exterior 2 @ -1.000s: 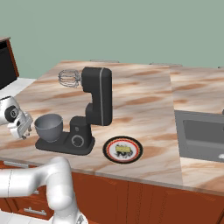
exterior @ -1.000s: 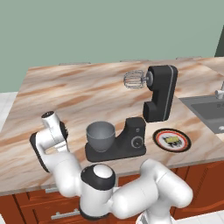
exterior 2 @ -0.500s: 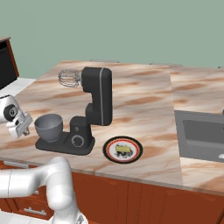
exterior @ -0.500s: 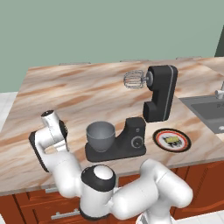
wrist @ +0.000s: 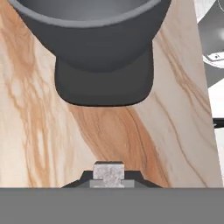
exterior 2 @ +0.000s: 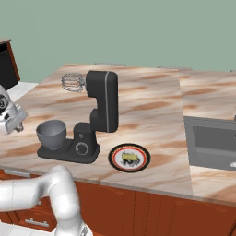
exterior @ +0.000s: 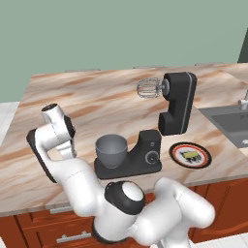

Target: Add butter and sugar cubes to the stand mixer bowl and then turn on the stand mixer to begin making frosting.

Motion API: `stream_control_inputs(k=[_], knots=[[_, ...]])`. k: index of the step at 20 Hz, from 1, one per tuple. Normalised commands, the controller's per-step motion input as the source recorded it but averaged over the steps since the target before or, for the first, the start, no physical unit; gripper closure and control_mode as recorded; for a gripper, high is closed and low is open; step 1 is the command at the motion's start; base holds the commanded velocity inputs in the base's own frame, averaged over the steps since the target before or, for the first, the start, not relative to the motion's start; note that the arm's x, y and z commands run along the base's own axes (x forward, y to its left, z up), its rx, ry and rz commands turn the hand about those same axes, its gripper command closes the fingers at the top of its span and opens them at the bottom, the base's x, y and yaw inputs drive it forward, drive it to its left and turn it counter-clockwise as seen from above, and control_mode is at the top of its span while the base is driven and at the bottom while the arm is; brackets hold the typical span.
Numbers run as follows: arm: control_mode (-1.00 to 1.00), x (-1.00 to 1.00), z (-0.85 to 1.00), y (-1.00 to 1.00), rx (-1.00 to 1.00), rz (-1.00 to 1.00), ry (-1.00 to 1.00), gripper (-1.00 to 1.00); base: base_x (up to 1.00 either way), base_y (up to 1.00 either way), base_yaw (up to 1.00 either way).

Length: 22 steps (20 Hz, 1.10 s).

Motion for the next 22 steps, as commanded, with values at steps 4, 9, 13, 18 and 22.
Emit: stream_control_inputs(k=[4, 9, 13, 18, 22], knots=[[-1.0, -0.43, 0.81, -0.7, 0.0, -0.01, -0.07, 1.0, 0.0, 0.0, 0.0], [-1.0, -0.37, 0.69, -0.71, 0.0, -0.02, -0.07, 1.0, 0.0, 0.0, 0.0], [-1.0, -0.23, 0.21, -0.8, 0.0, -0.02, -0.03, 1.0, 0.0, 0.0, 0.0], [-1.0, 0.05, -0.13, -0.64, 0.0, 0.0, 0.0, 1.0, 0.0, 0.0, 0.0], [-1.0, 0.25, -0.2, -0.29, 0.04, 0.0, 0.0, 1.0, 0.0, 0.0, 0.0]])
